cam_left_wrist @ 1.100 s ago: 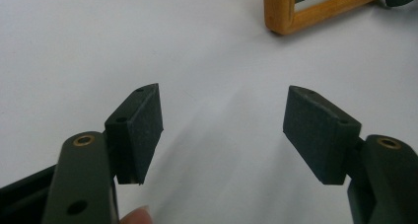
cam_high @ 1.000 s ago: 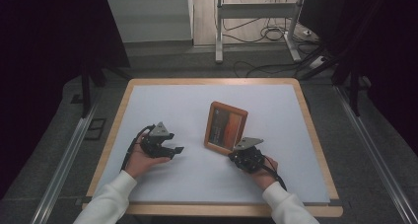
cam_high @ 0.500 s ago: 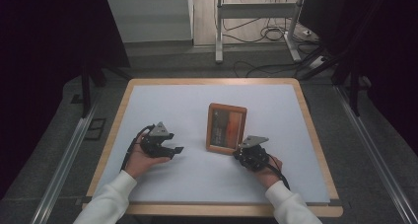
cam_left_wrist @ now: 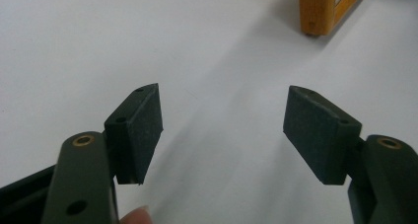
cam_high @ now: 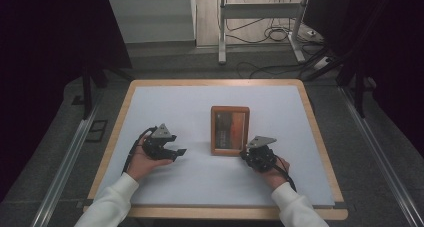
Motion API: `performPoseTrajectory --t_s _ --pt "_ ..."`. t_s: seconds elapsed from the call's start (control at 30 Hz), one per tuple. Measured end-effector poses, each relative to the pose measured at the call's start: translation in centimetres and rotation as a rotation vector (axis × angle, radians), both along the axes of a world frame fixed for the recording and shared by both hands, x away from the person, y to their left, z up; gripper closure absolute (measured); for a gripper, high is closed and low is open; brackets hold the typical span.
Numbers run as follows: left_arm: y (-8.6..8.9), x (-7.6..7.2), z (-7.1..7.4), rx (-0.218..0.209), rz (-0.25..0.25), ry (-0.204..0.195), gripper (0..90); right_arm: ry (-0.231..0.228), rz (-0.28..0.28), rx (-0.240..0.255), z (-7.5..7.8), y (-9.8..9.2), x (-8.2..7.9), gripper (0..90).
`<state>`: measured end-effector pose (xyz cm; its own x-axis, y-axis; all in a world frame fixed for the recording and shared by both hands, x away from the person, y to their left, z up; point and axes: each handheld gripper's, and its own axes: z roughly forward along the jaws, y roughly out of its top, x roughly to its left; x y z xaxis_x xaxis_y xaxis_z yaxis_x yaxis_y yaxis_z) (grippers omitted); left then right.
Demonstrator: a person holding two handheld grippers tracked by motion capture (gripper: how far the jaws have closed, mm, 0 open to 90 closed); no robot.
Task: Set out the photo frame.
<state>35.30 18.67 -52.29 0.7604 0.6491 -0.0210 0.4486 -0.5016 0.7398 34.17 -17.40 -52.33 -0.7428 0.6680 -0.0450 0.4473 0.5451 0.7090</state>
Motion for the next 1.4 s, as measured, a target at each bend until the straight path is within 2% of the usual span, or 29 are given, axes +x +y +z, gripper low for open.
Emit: performPoseTrajectory --t_s 0.37,0.5,0.77,0.97,1.1,1.17,1.23,1.3,1.4 --pt "0.0 0.0 0.0 -0.001 0.001 0.000 30.7 -0.009 -0.005 0.001 0.0 -0.3 0.1 89.5" --pt "0.0 0.0 0.0 -0.008 -0.001 0.002 30.7 -0.019 0.009 0.026 0.3 -0.4 -0.2 89.5" --pt "0.1 0.0 -0.1 -0.031 -0.002 0.006 30.8 -0.031 -0.003 0.087 1.2 -1.6 -0.6 89.5" --pt "0.2 -0.2 0.0 -0.032 -0.003 -0.004 30.8 -0.028 -0.005 0.086 1.2 -2.5 -0.6 89.3" --pt "0.2 -0.6 -0.1 -0.037 0.000 -0.002 30.8 -0.037 -0.006 0.106 1.6 -3.1 -0.6 85.9" --pt "0.3 -0.8 -0.1 -0.036 0.002 -0.003 30.8 -0.045 -0.003 0.109 1.8 -3.4 -0.7 79.0" --pt "0.4 -1.1 -0.1 -0.033 0.003 -0.007 30.7 -0.060 -0.012 0.118 2.1 -3.8 -0.9 62.7" --pt "0.5 -1.4 0.0 -0.034 0.006 -0.012 30.3 -0.074 -0.040 0.133 2.4 -4.2 -1.1 48.9" --pt "0.8 -1.9 0.1 -0.043 0.012 -0.017 30.3 -0.090 -0.097 0.165 2.8 -5.4 -1.5 37.5"
